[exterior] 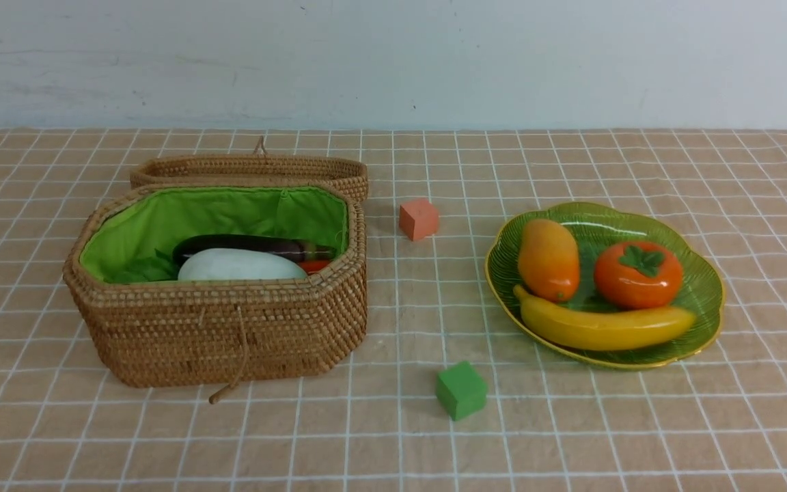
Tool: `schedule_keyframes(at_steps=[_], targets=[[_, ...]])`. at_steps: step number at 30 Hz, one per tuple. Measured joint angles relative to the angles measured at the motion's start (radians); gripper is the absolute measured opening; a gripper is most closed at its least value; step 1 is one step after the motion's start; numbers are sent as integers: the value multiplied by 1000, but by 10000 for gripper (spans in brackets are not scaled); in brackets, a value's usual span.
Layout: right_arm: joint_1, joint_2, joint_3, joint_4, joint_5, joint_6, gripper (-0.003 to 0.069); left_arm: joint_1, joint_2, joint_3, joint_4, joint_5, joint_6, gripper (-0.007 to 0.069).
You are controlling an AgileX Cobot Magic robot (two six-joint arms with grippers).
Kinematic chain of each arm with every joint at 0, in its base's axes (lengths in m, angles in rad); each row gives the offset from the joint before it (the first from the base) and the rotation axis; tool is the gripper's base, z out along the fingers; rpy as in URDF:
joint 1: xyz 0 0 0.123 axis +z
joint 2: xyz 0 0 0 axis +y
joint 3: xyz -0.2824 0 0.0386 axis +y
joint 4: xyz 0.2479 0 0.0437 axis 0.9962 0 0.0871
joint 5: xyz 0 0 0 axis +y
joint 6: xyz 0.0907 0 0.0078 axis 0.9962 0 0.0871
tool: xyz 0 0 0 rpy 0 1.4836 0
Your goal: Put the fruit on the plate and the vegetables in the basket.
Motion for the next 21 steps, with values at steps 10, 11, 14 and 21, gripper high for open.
schedule_keyframes(at_steps=[10,11,14,21], targets=[[0,0,0,0,0,0,-6,3,0,4,12,-34,5,8],[0,0,0,0,0,0,-4,18,0,11,21,-74,7,8],[0,0,0,0,0,0,-3,86,-1,15,34,-137,3,11],[0,-1,0,0,0,0,3,541,-92,79,127,-51,-146,-13]])
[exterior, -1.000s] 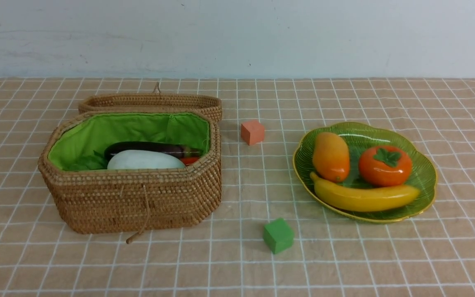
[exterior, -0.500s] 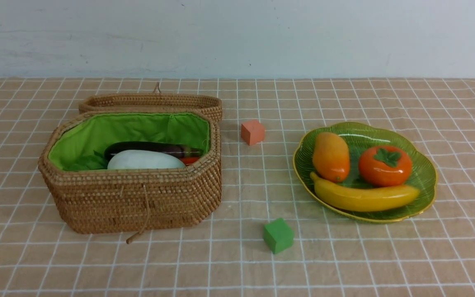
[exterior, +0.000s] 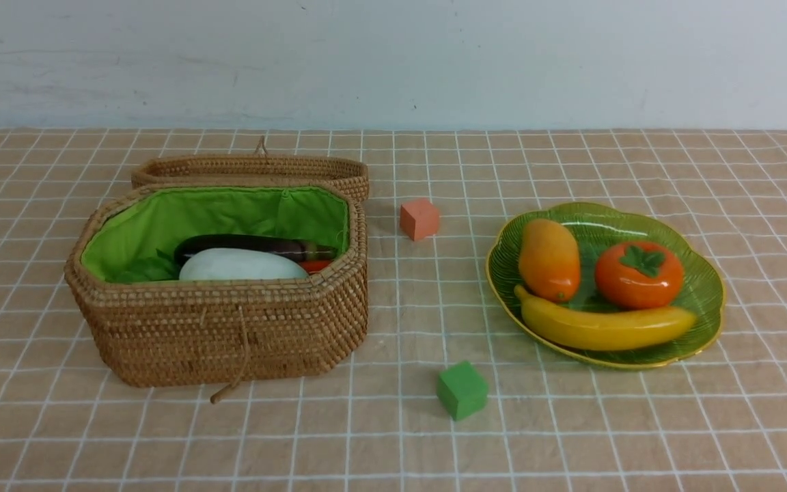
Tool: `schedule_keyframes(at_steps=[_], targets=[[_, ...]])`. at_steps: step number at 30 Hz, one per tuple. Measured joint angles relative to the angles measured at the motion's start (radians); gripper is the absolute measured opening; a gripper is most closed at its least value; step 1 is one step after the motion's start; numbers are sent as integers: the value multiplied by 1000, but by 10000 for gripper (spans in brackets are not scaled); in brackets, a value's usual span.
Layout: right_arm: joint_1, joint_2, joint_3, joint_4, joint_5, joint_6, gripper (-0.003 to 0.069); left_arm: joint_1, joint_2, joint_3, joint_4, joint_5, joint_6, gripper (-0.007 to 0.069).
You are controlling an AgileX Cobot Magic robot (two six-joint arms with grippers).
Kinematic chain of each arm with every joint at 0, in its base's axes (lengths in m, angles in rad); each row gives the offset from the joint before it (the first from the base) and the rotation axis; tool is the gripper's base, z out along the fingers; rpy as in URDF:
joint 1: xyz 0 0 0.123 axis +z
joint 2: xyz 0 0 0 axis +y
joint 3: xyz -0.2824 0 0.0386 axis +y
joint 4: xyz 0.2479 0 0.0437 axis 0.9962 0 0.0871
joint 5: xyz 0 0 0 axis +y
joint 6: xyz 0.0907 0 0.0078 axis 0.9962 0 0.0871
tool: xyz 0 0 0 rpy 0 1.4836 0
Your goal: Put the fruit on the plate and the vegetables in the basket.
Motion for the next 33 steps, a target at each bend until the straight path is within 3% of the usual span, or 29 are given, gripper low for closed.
schedule_keyframes(at_steps=[3,5,7,12,33], targets=[[0,0,0,0,0,0,5,64,-1,4,43,136,-81,-13],[0,0,0,1,0,0,7,90,-1,11,77,322,-169,-13],[0,0,0,1,0,0,10,88,-1,14,81,369,-204,-13],[0,0,0,1,0,0,15,70,-1,14,81,377,-266,-13],[0,0,0,3,0,0,41,69,-1,14,81,377,-274,-13]])
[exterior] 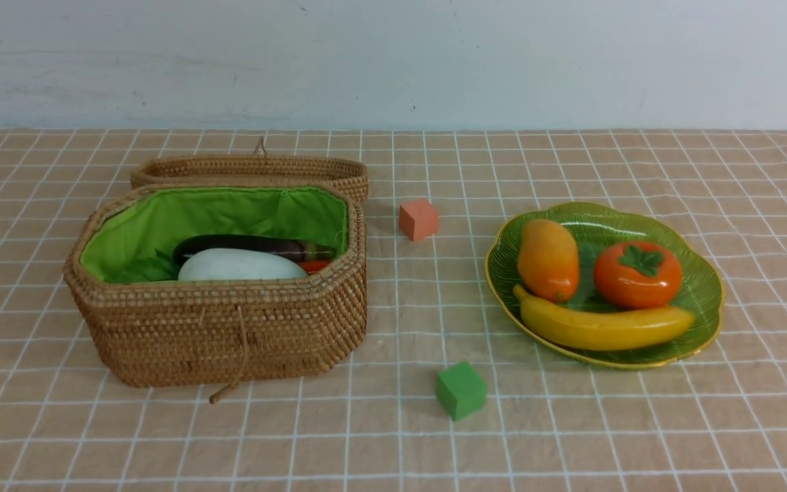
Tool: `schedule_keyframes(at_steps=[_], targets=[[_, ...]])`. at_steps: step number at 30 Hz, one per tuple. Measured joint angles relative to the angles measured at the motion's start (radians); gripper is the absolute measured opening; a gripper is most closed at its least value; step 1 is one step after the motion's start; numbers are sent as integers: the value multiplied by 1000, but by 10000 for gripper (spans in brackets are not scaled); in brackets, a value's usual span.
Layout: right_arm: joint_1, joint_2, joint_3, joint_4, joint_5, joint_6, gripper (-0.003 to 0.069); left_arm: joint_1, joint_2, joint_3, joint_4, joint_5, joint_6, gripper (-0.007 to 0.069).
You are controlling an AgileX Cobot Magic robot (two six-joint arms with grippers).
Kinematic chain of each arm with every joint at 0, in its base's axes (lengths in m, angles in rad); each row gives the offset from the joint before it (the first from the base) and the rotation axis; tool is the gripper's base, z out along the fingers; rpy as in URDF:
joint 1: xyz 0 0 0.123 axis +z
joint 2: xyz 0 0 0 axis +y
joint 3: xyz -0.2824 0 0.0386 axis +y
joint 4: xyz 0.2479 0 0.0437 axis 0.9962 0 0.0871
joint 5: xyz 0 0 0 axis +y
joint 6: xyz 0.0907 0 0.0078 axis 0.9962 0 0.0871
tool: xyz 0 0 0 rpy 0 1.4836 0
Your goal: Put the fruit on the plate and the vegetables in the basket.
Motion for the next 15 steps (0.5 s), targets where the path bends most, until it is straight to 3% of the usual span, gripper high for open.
schedule_keyframes(at_steps=[15], targets=[[0,0,0,0,1,1,61,0,0,0,0,0,0,-13]])
